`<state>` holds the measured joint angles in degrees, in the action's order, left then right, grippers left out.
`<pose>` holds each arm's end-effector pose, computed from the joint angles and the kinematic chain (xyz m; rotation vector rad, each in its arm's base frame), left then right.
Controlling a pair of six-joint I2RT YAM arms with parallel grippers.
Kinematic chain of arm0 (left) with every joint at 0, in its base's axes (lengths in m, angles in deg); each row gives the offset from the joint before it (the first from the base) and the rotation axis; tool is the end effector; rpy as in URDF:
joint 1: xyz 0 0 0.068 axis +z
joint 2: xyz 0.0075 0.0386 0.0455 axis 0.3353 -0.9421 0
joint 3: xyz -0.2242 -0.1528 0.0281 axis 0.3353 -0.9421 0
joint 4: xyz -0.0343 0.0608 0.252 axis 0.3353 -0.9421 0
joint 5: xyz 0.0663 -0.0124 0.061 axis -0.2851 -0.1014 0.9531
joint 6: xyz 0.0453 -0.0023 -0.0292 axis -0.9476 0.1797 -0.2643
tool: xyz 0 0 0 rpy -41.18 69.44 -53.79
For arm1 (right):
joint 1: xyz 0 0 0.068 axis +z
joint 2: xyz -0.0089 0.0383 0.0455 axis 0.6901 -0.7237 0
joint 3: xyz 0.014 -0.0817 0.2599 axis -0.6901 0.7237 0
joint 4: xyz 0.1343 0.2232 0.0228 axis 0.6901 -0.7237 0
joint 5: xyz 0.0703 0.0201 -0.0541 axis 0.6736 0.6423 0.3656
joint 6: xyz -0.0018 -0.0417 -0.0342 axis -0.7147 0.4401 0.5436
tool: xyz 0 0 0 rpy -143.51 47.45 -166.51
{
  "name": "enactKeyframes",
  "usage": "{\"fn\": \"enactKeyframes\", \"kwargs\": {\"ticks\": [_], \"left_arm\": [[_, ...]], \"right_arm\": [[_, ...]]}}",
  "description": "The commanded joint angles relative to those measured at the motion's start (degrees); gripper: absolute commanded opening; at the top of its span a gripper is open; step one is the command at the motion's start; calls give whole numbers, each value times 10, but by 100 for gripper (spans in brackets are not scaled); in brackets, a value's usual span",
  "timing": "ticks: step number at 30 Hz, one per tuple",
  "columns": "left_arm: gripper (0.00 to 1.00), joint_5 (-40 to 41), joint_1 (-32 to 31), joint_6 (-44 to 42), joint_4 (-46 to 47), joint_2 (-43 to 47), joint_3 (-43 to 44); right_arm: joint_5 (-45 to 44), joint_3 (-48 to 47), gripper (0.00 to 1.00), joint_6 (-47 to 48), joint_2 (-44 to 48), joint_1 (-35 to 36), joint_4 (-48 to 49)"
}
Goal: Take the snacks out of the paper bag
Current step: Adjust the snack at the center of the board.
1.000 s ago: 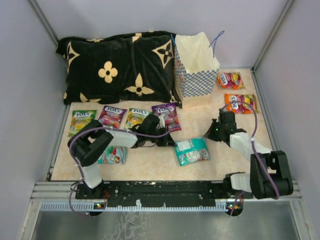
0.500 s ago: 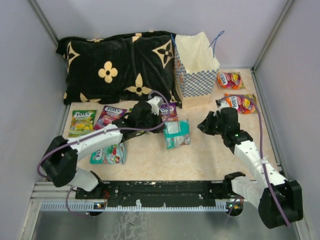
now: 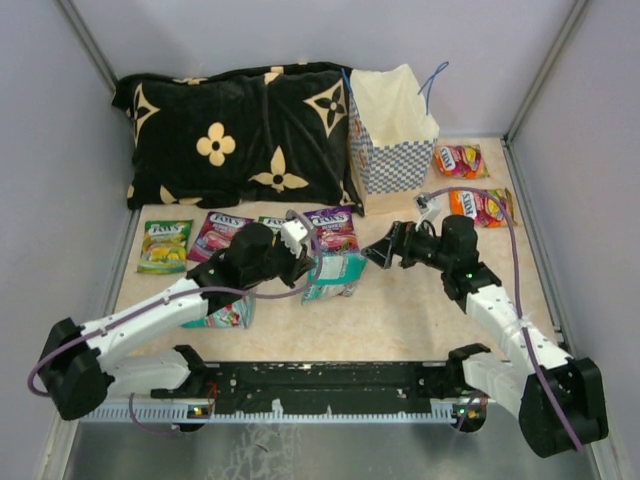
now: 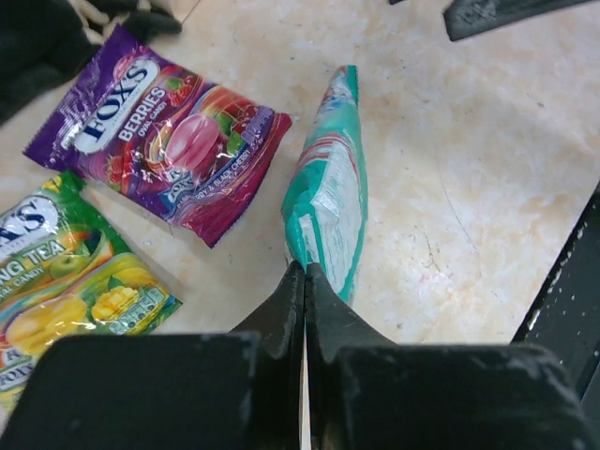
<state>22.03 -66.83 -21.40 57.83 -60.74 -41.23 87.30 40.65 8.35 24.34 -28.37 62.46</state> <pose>0.1753 -0.1962 0.2667 0.8911 1.8946 -0.6500 0.2016 0.0752 0.2429 -0.1875 2.0353 1.0402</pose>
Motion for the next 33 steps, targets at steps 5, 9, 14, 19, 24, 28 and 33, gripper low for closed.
{"fn": "enactKeyframes", "kwargs": {"ticks": [5, 9, 14, 19, 24, 28, 33], "left_arm": [[0, 3, -17, -167, 15, 148, -68], [0, -24, -18, -221, -1, 181, -90], [0, -50, -19, -228, -41, 182, -91], [0, -31, -18, -200, -50, 192, -96], [0, -32, -20, -196, -49, 206, -97], [0, -28, -20, -197, -48, 215, -96], [0, -11, -19, -196, -37, 227, -107]], "right_arm": [[118, 30, 99, 32, 4, 57, 191], [99, 14, 99, 87, -9, 123, 174], [43, -40, 99, 167, -55, 229, 93], [-30, -68, 99, 194, -116, 324, 100], [-80, -75, 98, 182, -181, 363, 155], [-84, -78, 86, 169, -223, 370, 192], [-107, -94, 55, 165, -259, 392, 194]]}}
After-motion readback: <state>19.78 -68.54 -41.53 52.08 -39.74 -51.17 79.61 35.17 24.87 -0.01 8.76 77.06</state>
